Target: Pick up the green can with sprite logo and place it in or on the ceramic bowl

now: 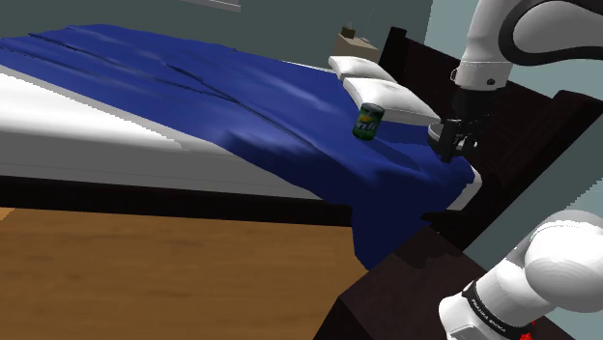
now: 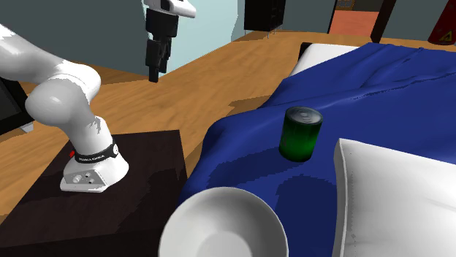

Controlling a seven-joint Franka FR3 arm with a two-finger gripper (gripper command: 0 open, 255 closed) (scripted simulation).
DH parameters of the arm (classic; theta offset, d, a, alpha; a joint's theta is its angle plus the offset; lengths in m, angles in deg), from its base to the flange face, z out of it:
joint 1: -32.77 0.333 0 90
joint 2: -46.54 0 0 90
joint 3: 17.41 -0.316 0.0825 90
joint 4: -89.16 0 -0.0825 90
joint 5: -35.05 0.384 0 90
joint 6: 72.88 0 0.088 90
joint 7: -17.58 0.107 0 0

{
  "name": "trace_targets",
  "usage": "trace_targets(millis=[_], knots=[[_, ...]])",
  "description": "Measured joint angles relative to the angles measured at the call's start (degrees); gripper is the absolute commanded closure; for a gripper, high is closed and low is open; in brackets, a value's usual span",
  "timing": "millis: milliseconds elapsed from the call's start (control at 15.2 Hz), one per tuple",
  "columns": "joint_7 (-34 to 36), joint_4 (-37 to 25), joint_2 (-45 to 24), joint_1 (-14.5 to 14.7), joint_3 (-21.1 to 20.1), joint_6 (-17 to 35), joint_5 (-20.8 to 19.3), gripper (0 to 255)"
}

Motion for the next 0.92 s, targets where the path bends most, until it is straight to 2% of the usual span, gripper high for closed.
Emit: trace_targets(millis=[198,660,924], knots=[[-1.48,-0.56,-1.47,-0.09,0.98,1.57,-0.70,0],[-10.80,-7.37,-12.78,-0.54,7.00,10.10,-3.68,0],[-16.05,-12.89,-20.55,-0.27,9.88,14.63,-3.48,0]])
